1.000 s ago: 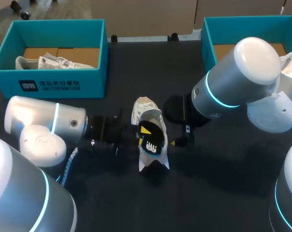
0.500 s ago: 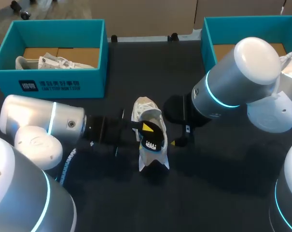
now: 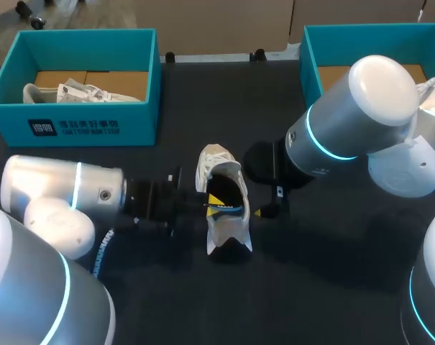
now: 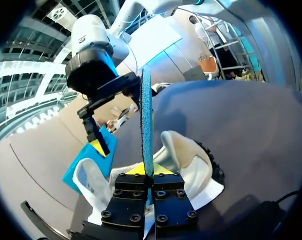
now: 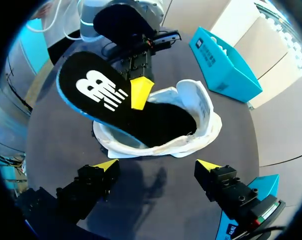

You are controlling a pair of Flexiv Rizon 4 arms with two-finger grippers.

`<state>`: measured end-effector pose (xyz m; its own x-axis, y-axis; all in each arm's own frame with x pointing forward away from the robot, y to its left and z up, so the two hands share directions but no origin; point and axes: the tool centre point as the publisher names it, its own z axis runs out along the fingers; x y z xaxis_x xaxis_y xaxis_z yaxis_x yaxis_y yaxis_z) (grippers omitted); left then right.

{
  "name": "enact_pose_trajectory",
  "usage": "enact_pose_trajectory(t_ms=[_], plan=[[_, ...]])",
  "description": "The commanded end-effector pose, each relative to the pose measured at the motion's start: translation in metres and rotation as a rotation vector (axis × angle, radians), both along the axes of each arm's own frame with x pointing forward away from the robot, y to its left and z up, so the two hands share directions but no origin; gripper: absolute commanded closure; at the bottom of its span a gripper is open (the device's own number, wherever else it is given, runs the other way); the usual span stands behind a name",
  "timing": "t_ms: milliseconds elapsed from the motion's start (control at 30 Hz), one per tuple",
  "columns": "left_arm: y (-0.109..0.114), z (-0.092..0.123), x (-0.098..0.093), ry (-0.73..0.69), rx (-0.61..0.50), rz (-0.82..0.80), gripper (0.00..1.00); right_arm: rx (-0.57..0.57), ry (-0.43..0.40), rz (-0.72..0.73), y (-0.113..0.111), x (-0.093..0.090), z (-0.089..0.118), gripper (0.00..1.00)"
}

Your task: Take the shoe out of the shoebox, open the shoe tongue, remove and reinsert the insole, then place the shoe into the shoebox

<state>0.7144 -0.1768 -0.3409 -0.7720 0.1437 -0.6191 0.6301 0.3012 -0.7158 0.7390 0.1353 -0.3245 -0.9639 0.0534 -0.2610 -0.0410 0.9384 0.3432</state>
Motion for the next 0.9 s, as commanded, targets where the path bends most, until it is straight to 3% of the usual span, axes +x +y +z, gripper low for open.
enact_pose_trajectory(t_ms=[33, 467, 800, 900], plan=[[-0.003, -0.008, 0.001, -0.012, -0.009, 0.020, 1.00, -0.002, -0.003, -0.002, 0.000, -0.001, 0.000, 0.00], [-0.005, -0.014, 0.024, -0.027, 0.011, 0.063, 1.00, -0.002, -0.003, -0.002, 0.000, -0.001, 0.000, 0.00], [-0.003, -0.018, 0.031, -0.049, 0.051, 0.087, 1.00, -0.002, -0.003, -0.002, 0.000, -0.001, 0.000, 0.00], [-0.004, -0.017, 0.024, -0.043, 0.050, 0.080, 1.00, -0.002, -0.003, -0.002, 0.000, -0.001, 0.000, 0.00]])
